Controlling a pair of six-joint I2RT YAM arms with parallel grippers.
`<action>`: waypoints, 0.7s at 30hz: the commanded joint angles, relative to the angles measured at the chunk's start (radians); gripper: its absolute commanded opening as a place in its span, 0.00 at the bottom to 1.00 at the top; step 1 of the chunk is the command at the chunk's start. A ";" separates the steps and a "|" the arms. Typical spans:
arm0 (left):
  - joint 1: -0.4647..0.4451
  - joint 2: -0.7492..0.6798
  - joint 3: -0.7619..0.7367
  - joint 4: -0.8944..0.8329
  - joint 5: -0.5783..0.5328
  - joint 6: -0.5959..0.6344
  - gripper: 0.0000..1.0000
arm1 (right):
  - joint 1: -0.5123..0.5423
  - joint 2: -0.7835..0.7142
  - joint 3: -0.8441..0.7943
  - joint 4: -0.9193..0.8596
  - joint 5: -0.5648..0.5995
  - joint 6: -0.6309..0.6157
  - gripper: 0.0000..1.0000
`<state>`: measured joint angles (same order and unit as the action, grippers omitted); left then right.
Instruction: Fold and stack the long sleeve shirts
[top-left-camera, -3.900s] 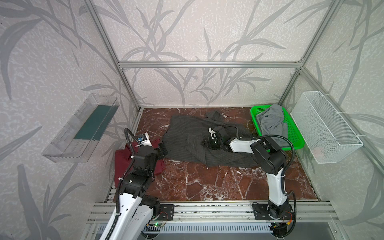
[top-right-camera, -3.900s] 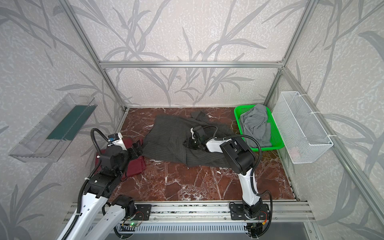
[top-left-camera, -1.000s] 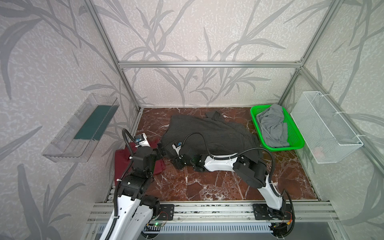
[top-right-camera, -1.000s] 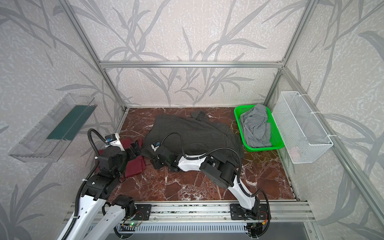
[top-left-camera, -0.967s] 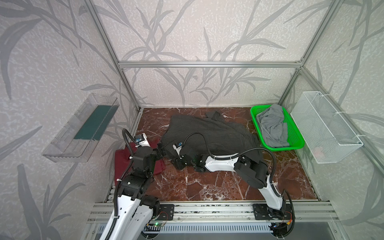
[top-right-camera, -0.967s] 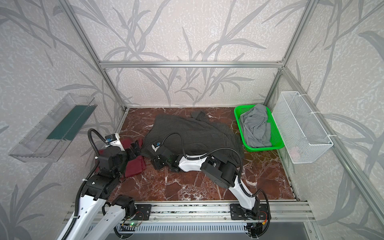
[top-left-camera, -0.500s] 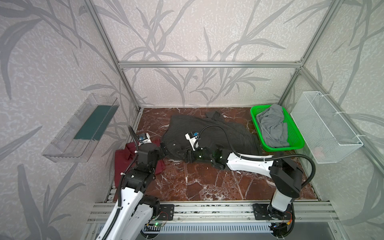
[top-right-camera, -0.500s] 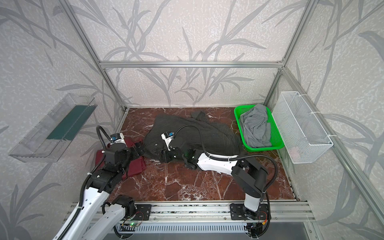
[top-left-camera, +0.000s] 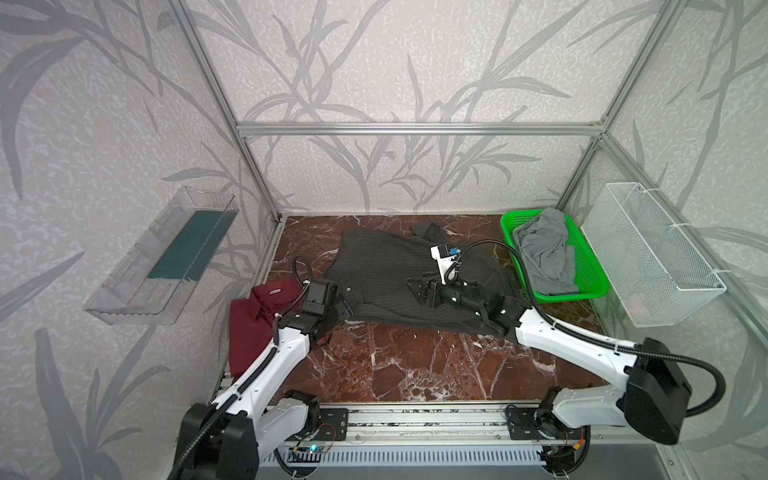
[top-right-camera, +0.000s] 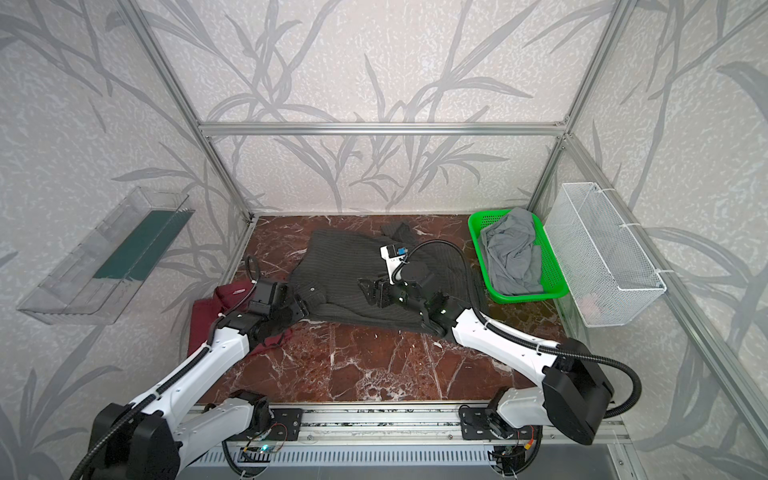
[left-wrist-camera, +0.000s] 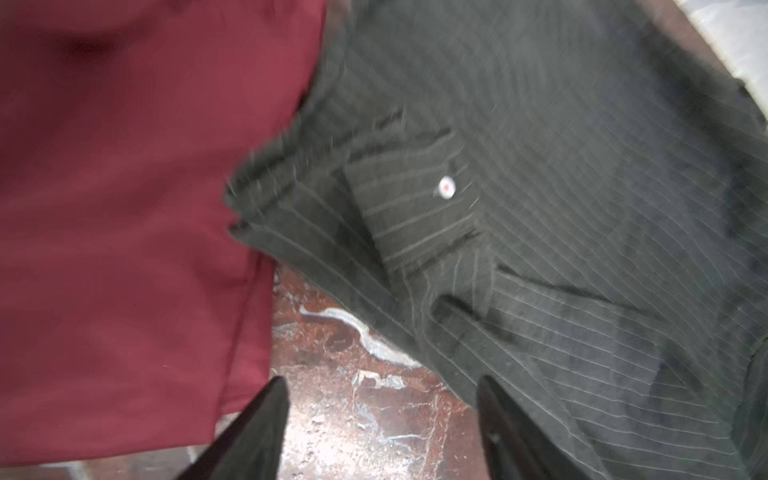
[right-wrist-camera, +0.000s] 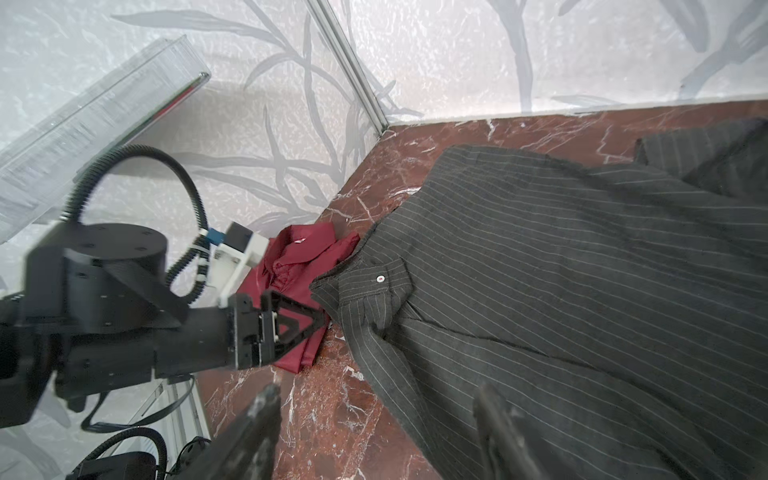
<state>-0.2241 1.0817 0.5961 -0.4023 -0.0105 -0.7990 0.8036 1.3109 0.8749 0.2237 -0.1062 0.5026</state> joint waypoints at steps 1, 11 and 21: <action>0.001 0.050 -0.009 0.088 0.058 -0.081 0.64 | -0.007 -0.060 -0.029 -0.039 0.020 -0.039 0.73; 0.001 0.135 -0.054 0.251 0.023 -0.112 0.59 | -0.012 -0.148 -0.099 -0.041 0.022 -0.053 0.73; 0.002 0.265 0.020 0.399 0.038 -0.100 0.13 | -0.037 -0.179 -0.165 -0.053 0.043 -0.054 0.73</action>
<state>-0.2241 1.3399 0.5648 -0.0563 0.0368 -0.9012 0.7841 1.1648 0.7307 0.1802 -0.0853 0.4591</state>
